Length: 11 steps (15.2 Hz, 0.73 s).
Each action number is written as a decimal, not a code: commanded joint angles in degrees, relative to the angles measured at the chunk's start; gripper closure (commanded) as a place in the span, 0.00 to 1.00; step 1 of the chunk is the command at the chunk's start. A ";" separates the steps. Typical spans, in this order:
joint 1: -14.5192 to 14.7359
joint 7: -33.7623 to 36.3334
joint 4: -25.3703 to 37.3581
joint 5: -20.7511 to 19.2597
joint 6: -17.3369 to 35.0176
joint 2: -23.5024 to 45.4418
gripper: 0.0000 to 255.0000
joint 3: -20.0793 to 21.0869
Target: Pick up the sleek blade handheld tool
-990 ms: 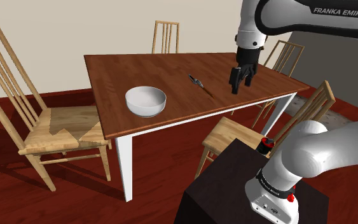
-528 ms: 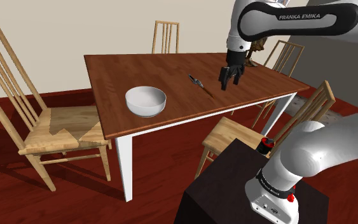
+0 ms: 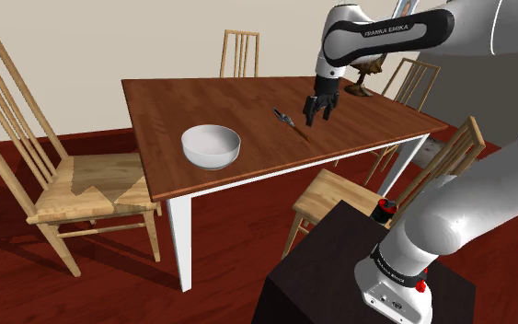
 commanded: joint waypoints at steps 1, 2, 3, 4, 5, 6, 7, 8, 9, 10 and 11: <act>-0.34 -1.68 2.23 0.71 2.78 4.05 0.00 -1.46; -0.49 -2.50 3.43 1.23 3.91 5.99 0.00 -2.09; -0.65 -3.34 4.71 1.82 4.97 7.94 0.00 -2.68; -0.81 -4.21 6.05 2.48 5.96 9.92 0.00 -3.26; -0.99 -5.10 7.47 3.22 6.88 11.91 0.00 -3.80; -1.19 -6.02 8.96 4.03 7.73 13.93 0.00 -4.31; -1.41 -6.96 10.53 4.92 8.50 15.96 0.00 -4.78; -1.67 -7.91 12.17 5.86 9.18 18.02 0.00 -5.20; -1.97 -8.88 13.90 6.86 9.79 20.09 0.00 -5.57; -2.31 -9.84 15.70 7.91 10.31 22.17 0.00 -5.90; -2.69 -10.80 17.59 9.00 10.74 24.28 0.00 -6.17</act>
